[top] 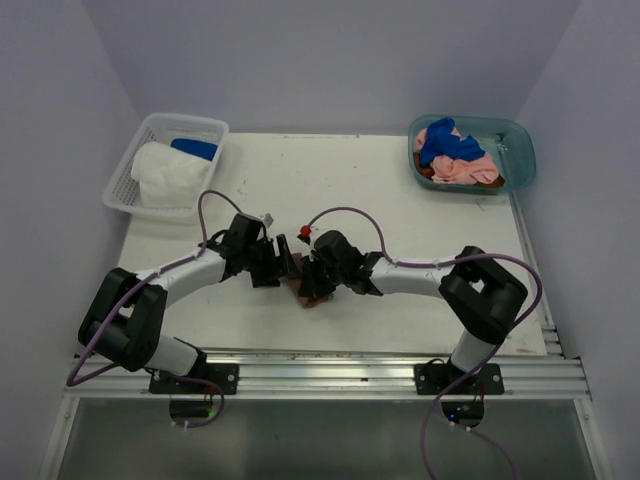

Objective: Roll the towels
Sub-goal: Roll the towel

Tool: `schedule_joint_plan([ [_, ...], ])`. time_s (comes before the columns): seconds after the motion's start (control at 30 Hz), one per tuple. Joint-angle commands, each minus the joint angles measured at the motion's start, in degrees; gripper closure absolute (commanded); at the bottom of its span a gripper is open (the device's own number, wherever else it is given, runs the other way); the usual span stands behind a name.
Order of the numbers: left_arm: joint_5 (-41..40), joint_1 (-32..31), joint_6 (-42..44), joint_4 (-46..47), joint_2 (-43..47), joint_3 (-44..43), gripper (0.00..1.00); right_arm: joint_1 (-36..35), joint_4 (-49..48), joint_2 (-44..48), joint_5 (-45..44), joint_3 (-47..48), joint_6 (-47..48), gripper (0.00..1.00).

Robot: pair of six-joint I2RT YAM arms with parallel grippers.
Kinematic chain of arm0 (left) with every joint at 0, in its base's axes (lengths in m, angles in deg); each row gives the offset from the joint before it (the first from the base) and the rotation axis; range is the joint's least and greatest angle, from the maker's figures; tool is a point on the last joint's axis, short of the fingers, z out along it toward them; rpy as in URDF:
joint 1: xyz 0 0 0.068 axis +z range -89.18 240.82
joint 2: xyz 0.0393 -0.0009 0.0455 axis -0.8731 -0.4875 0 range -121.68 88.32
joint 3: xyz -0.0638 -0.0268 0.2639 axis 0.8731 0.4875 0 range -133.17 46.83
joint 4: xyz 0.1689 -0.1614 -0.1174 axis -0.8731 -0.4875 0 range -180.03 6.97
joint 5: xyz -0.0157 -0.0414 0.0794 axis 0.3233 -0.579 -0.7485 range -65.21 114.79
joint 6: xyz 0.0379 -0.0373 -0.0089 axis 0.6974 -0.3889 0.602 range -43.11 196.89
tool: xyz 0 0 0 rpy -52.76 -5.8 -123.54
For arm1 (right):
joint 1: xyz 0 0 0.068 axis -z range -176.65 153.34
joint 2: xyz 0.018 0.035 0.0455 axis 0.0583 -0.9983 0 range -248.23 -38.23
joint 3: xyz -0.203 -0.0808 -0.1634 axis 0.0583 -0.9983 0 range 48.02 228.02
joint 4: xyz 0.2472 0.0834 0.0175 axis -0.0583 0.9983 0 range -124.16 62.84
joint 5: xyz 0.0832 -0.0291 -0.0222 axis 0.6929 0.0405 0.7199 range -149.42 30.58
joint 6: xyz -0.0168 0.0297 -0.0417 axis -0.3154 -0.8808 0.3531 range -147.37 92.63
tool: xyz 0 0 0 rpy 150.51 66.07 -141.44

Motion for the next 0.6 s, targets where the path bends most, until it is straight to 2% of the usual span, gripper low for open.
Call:
schedule_joint_plan([
  [0.0, 2.1, 0.2, 0.3, 2.3, 0.5, 0.8, 0.26, 2.1, -6.8, 0.2, 10.6, -2.5, -5.2, 1.0],
  [0.2, 2.1, 0.1, 0.5, 3.2, 0.5, 1.1, 0.22, 3.0, -9.2, -1.8, 16.3, -3.1, -6.3, 1.0],
  [0.37, 2.0, 0.1, 0.1, 4.1, -0.4, 1.2, 0.22, 3.5, -11.3, -2.1, 17.9, -3.5, -7.9, 1.0],
  [0.53, 1.6, 0.2, 0.0, 4.9, -2.7, 1.8, 0.29, 3.6, -11.4, -1.1, 17.9, -4.2, -8.3, 1.0],
  [0.57, 1.6, 0.2, 0.0, 5.1, -2.9, 1.8, 0.33, 3.9, -11.3, -0.9, 17.9, -4.3, -8.3, 1.0],
])
